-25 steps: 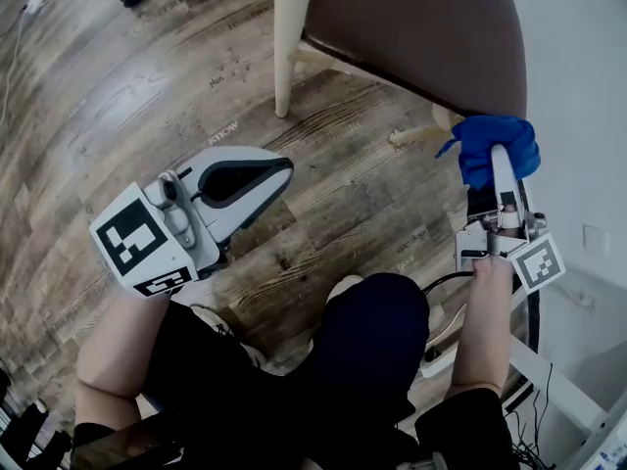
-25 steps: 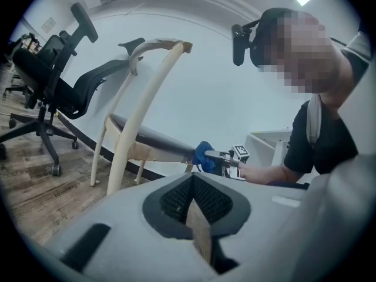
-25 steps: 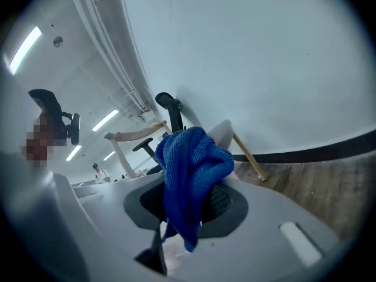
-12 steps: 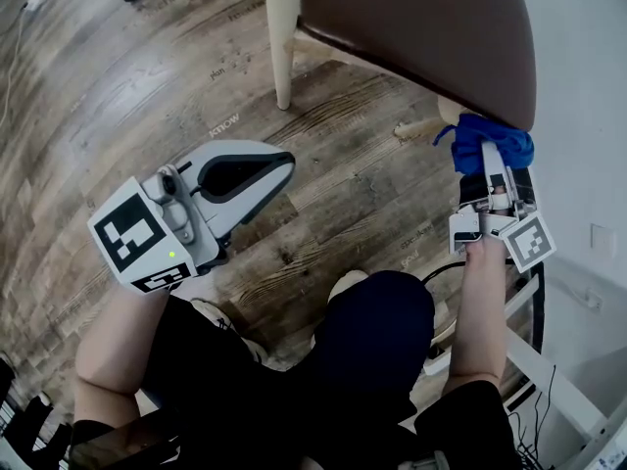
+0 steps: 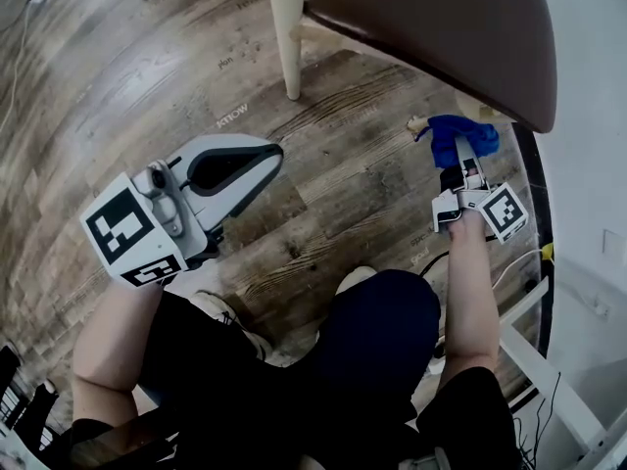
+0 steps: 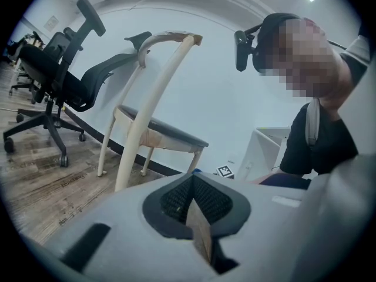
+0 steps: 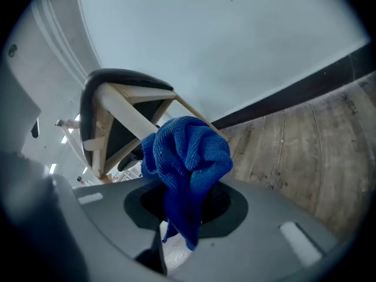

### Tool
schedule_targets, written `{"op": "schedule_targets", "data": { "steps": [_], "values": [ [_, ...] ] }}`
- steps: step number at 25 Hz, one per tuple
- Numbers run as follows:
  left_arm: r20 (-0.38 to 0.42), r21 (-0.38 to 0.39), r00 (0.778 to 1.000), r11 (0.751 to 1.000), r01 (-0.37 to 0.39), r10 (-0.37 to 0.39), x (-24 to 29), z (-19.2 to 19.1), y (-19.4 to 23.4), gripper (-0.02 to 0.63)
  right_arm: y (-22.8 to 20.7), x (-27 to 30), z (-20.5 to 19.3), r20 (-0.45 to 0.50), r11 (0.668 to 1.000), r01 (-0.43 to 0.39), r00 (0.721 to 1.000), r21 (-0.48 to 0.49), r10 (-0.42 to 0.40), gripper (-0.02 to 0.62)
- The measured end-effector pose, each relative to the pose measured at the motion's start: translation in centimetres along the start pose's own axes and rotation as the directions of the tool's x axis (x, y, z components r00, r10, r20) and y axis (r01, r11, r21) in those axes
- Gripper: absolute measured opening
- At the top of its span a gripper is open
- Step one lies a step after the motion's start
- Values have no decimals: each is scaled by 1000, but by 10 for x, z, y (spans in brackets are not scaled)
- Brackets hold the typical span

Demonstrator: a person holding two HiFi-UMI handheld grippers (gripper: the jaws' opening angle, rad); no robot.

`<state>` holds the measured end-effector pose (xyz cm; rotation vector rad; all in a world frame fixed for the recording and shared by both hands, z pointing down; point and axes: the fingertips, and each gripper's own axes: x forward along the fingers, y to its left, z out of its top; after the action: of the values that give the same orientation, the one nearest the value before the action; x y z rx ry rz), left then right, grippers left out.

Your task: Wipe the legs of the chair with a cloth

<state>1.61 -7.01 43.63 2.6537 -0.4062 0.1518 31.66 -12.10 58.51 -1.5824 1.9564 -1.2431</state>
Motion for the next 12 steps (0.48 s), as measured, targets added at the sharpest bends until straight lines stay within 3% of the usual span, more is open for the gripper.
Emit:
{"op": "schedule_targets", "data": {
  "steps": [7,12],
  "values": [
    [-1,-15,1000,1000,-7,7,-2,-1,1,0,-87,23,-49,-83,987,136,988,85,-129,103],
    [-11,-19,1000,1000,-16,16,-5,-4,1,0,-141,37,-84,-169,961,267,953,71,-252,103]
  ]
}}
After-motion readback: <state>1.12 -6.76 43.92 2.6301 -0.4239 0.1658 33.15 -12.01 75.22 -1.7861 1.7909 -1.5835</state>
